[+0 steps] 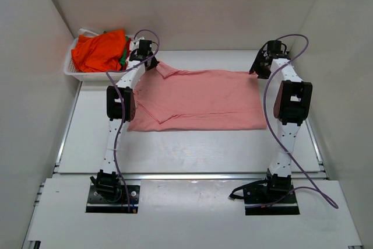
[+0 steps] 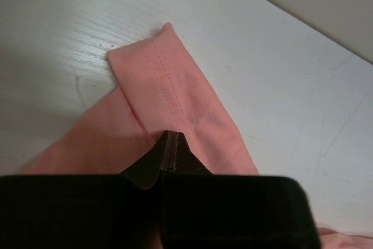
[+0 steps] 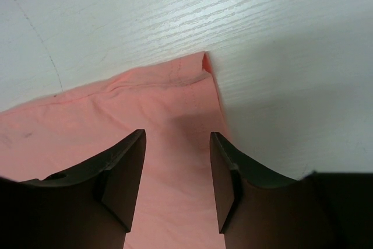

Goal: Fold and stack the t-shirts
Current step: Fold the flattened tshirt in 1/3 of the way, then grap the side of the flattened tshirt furthest away from the robot with both arms

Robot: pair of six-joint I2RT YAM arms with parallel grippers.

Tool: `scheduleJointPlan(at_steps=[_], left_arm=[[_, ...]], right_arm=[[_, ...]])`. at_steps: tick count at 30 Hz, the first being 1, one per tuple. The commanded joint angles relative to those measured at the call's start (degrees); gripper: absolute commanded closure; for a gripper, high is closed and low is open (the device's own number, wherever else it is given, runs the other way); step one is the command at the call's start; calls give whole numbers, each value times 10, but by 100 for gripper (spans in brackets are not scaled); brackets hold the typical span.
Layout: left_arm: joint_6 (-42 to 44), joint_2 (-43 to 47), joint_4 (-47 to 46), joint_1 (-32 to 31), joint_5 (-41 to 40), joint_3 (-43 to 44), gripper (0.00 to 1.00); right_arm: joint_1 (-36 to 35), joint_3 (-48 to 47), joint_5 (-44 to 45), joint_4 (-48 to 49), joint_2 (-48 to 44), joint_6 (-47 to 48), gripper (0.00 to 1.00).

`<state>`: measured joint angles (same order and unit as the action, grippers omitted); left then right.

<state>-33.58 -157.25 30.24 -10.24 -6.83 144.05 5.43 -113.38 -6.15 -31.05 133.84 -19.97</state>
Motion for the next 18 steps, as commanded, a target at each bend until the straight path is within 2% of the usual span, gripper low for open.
scheduleJointPlan(at_steps=[1,4,5,6,11,14,15,17,18], left_arm=[[-2,-1,23,1,7,14,100],[4,4,39,-2,8,17,100],[6,3,45,-2,2,19,100],[10,6,52,-4,2,18,100],[16,30,53,-4,30,11,100],[18,50,44,-1,50,6,100],[17,63,40,-2,51,3,100],[17,70,32,0,62,-2,100],[15,80,21,3,64,-3,100]], right_arm=[[1,-31,10,29,2,-17,54],[-2,-78,45,7,26,-31,49],[-4,-96,47,3,39,-26,42],[-4,-105,45,-2,58,-31,40],[0,-176,32,-42,114,-44,38],[-3,-178,23,-54,127,-45,38],[-3,-177,19,-52,130,-40,40],[-8,-167,14,-53,131,-39,58],[-6,-163,12,-51,129,-39,73]])
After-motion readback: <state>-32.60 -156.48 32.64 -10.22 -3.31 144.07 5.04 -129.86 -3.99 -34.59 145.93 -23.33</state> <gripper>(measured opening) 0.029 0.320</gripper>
